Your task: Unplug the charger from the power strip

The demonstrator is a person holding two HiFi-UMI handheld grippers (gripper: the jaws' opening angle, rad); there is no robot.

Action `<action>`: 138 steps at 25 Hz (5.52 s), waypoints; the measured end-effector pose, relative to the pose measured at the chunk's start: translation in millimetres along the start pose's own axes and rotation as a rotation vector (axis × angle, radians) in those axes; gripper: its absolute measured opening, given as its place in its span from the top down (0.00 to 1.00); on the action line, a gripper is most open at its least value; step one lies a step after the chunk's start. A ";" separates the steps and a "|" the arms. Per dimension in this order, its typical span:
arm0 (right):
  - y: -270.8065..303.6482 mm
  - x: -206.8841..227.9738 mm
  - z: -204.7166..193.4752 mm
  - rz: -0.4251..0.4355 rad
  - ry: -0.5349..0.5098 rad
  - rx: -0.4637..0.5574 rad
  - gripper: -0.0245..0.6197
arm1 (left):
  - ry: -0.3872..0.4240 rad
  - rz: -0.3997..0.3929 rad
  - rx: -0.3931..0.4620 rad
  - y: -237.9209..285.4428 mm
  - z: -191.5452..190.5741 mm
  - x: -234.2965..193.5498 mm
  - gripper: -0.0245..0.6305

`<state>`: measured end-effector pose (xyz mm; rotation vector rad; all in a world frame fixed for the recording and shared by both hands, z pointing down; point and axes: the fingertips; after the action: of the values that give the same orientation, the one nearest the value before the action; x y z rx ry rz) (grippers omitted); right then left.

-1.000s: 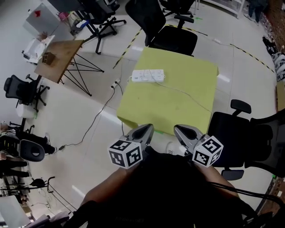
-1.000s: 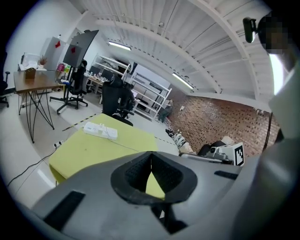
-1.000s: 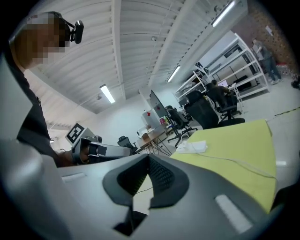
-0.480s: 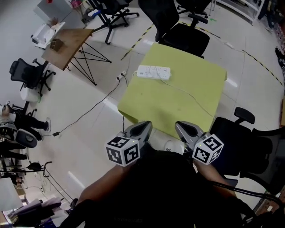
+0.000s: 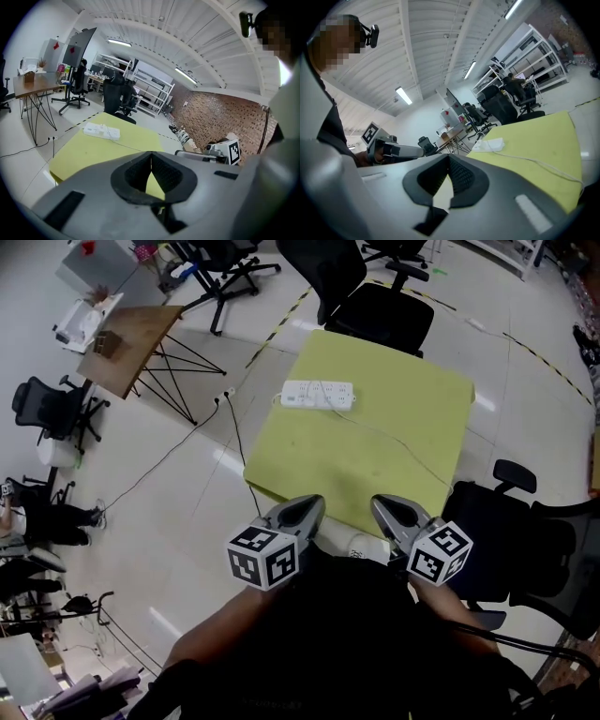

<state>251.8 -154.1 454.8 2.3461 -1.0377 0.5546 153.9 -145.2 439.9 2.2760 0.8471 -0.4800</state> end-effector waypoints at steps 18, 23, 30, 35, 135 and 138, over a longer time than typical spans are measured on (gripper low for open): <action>132.8 -6.5 28.8 -0.171 -0.059 -0.045 0.96 | -0.016 -0.061 0.064 -10.9 74.8 -156.8 0.96; 184.4 -4.1 37.3 -0.247 -0.111 -0.073 0.96 | -0.026 -0.104 0.047 -12.0 89.9 -207.6 0.96; 235.6 17.3 50.1 -0.430 -0.204 -0.123 0.95 | -0.004 -0.148 -0.044 -8.2 99.8 -274.8 0.96; 253.6 42.6 49.2 -0.506 -0.177 -0.171 0.84 | -0.018 -0.154 -0.075 11.8 106.1 -305.2 0.96; -1.2 -1.4 2.4 -0.241 0.099 0.114 0.75 | 0.095 -0.086 0.117 -40.5 6.2 -56.9 0.96; -9.8 12.1 -13.7 -0.244 0.125 0.093 0.75 | 0.095 -0.064 0.118 -42.4 -0.2 -48.8 0.96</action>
<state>264.7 -147.0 469.4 2.4379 -0.6699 0.6566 89.7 -142.2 446.9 2.4012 0.9639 -0.4646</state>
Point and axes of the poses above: the fingertips, and each gripper's own axes: y forward along the fingers, x to its right, z out of its top, and after that the axes turned 8 degrees about -z, right-handed
